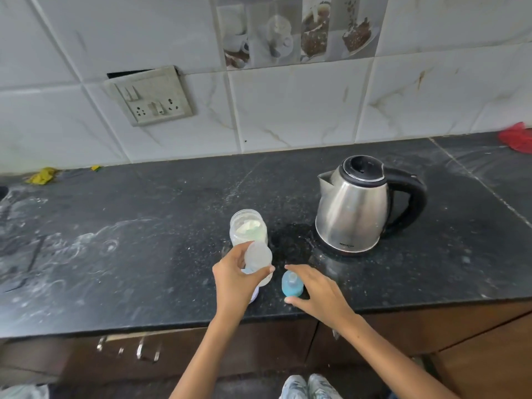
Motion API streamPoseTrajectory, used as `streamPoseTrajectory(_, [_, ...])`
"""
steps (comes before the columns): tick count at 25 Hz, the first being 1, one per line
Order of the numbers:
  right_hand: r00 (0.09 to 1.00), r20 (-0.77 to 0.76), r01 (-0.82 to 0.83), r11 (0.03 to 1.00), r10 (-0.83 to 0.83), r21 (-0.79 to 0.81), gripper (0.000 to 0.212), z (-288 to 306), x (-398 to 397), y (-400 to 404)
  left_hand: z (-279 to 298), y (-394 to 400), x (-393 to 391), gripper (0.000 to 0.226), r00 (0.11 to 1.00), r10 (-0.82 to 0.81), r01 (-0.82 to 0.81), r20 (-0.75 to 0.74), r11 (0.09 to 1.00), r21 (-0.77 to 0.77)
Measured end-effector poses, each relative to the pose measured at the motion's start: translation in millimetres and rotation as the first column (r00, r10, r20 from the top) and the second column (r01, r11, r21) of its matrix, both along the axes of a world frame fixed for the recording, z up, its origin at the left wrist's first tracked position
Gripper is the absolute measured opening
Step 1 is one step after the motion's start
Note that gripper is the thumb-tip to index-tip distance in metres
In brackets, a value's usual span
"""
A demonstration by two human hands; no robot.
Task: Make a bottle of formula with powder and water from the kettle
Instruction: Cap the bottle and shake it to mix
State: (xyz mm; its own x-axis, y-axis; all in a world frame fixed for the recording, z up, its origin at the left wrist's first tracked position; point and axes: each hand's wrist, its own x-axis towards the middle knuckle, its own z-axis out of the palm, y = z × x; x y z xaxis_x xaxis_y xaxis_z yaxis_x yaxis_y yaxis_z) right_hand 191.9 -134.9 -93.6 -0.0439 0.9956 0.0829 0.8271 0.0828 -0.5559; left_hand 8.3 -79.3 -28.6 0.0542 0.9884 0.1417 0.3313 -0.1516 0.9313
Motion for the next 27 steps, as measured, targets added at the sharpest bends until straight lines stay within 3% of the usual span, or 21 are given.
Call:
streamPoseTrajectory(3, [0.991,-0.046,0.127,0.992,-0.126,0.017,0.062,3.9,9.8,1.9,-15.2,-0.2,7.2,0.052,0.999,-0.045,0.045,0.007,0.998,-0.039])
streamPoseTrajectory(7, [0.837,-0.45,0.345,0.938,-0.312,-0.008,0.054,30.5,30.2,3.3,-34.9,1.6,25.8,0.054,0.991,-0.108,0.115,0.073,0.988,-0.099])
streamPoseTrajectory(12, [0.724,-0.63,0.318,0.947,-0.279,-0.054,0.058,61.9,28.2,6.7,-47.0,1.5,36.3,0.068,0.976,-0.16,0.179,0.144,0.976,-0.125])
streamPoseTrajectory(18, [0.766,-0.627,0.155,0.987,-0.146,-0.041,0.055,85.5,18.4,15.9,-50.2,-1.1,41.5,0.057,0.973,-0.168,0.185,0.159,0.978,-0.095])
streamPoseTrajectory(27, [0.848,-0.527,-0.134,0.984,0.054,-0.115,0.051,157.1,26.7,28.7,12.8,5.3,43.0,0.046,0.948,-0.306,0.295,0.092,0.949,0.114])
